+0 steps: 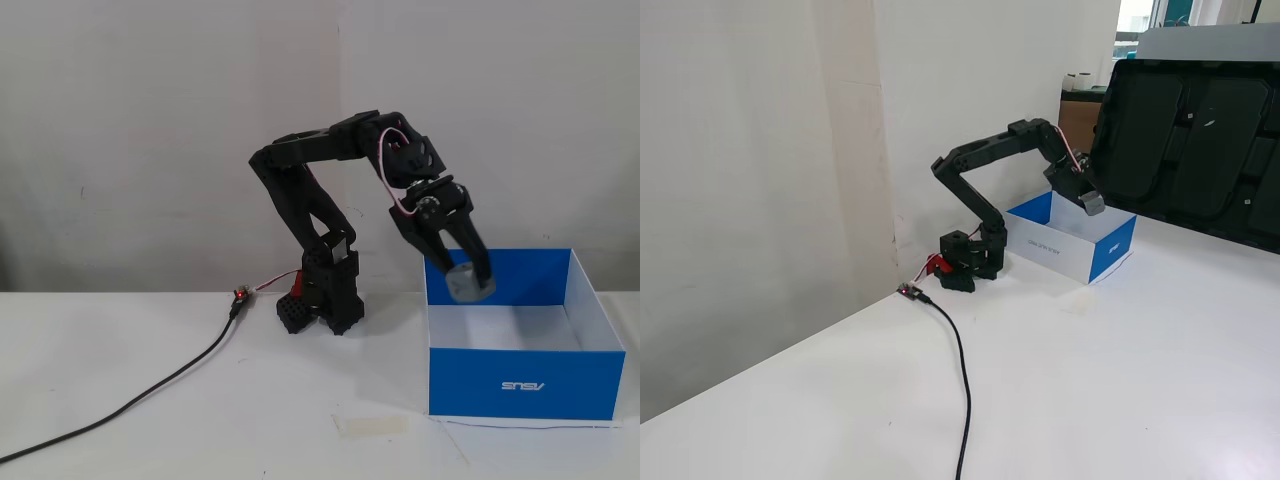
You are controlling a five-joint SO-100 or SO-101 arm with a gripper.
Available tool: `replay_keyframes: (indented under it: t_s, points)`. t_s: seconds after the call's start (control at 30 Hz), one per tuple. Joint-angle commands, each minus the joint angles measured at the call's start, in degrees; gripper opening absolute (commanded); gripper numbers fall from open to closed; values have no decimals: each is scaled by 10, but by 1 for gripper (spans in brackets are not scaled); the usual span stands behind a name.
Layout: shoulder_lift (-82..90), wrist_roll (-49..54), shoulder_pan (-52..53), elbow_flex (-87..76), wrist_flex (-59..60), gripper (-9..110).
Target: Pick the gray block and keep it in the box.
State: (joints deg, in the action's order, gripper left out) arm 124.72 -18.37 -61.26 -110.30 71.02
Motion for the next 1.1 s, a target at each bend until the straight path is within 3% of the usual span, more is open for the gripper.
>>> replay_keyframes:
  t_s: [0.0,0.3,0.4,0.5,0.73,1.07]
  points:
    - [17,4,-39,14,-11,12]
    - [-7,3,-77,8,-28,25]
    - [-4,4,-82,8,-28,25]
    - [-1,7,-61,8,-21,16]
    - [15,61,40,-18,4,4]
    - [108,142,262,-107,-25,2]
